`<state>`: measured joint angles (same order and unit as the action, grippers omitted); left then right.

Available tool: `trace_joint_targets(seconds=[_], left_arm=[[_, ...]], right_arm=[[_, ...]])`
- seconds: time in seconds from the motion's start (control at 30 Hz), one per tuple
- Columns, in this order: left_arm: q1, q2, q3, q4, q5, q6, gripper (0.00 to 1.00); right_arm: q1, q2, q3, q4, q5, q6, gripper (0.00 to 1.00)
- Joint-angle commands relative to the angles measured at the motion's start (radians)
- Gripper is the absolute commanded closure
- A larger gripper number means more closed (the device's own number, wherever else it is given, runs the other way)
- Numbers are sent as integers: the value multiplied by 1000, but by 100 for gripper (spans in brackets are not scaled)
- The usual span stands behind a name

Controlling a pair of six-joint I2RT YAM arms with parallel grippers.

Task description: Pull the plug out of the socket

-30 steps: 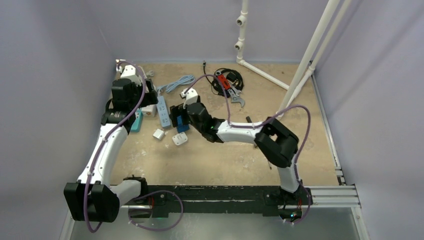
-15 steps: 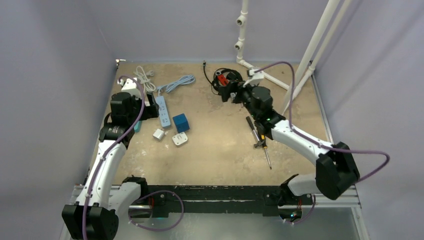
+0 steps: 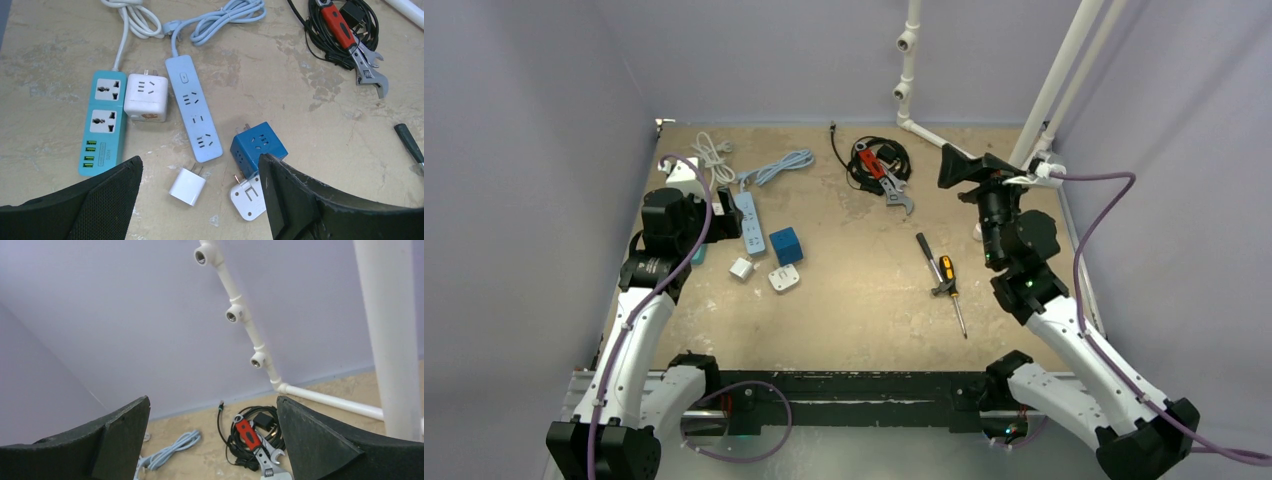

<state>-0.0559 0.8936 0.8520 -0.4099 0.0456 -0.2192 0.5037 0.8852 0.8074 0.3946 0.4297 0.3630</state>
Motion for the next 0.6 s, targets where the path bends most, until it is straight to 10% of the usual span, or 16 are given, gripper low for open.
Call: trace_joint_targets(seconds=[0.0,0.57], left_arm=[[-5,-14,-1,19,16,18,15],[-6,-36,-4,20,-7,20,15]], right_arm=[[2,-17,-44,15,55,10,1],[1,-21,-69,4,64,37,1]])
